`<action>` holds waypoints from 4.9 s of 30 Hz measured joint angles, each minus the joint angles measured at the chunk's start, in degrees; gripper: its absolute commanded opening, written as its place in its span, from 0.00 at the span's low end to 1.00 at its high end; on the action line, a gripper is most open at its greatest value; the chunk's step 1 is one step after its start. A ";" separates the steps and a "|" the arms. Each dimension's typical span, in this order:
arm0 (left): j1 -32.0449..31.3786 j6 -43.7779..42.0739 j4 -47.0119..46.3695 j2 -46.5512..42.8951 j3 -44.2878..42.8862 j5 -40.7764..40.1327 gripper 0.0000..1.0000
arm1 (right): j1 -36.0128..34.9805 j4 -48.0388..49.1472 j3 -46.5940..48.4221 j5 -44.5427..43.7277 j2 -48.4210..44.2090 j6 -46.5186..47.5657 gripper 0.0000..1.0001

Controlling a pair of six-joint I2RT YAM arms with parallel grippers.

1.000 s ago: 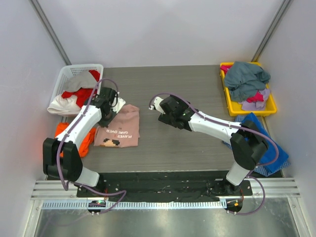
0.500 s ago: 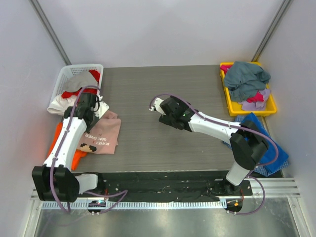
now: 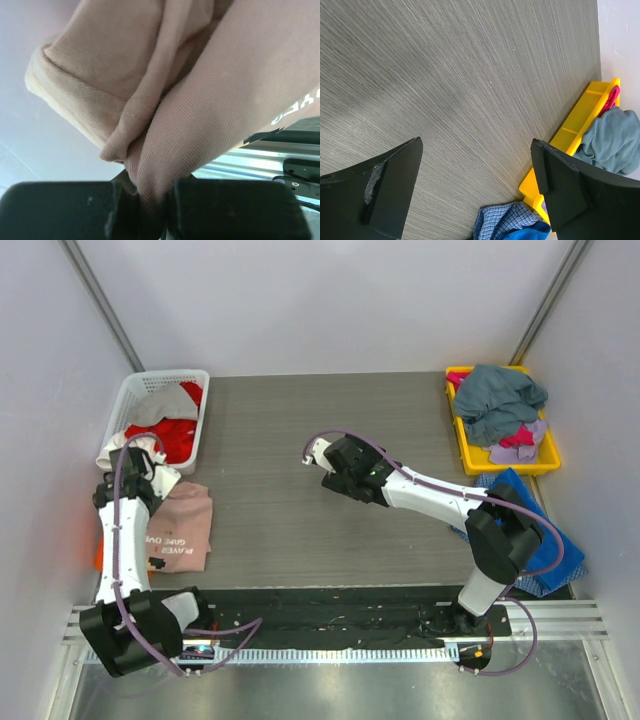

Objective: Fold and stack the t-shirts
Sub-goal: Put the neatly folded tshirt into the corner of the board with the left arm

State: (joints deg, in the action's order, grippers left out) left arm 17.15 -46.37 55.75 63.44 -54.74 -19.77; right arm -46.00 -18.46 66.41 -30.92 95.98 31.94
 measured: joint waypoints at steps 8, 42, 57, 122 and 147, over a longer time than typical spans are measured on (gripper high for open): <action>11.63 -6.51 -0.63 2.03 -2.58 6.51 0.00 | 0.00 0.00 0.00 0.04 0.00 -0.24 0.97; 33.81 -15.67 -10.86 28.83 -14.38 15.23 0.00 | 0.00 -0.02 0.02 0.07 1.55 -0.39 0.97; 33.59 -14.05 -13.88 32.46 -13.16 15.26 0.44 | 0.00 -0.85 0.76 0.11 1.60 -0.44 0.96; 34.01 -16.90 -12.24 -31.78 29.55 37.27 1.00 | 4.46 -0.83 -1.42 16.04 -1.92 -17.14 1.00; 41.48 -17.66 5.97 -27.93 12.59 58.64 1.00 | 4.46 0.57 -1.44 12.09 -1.88 -17.31 0.97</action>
State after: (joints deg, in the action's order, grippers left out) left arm 58.63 -64.03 61.71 35.51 -42.15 38.87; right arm -41.54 -17.89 64.97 -18.83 94.11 14.63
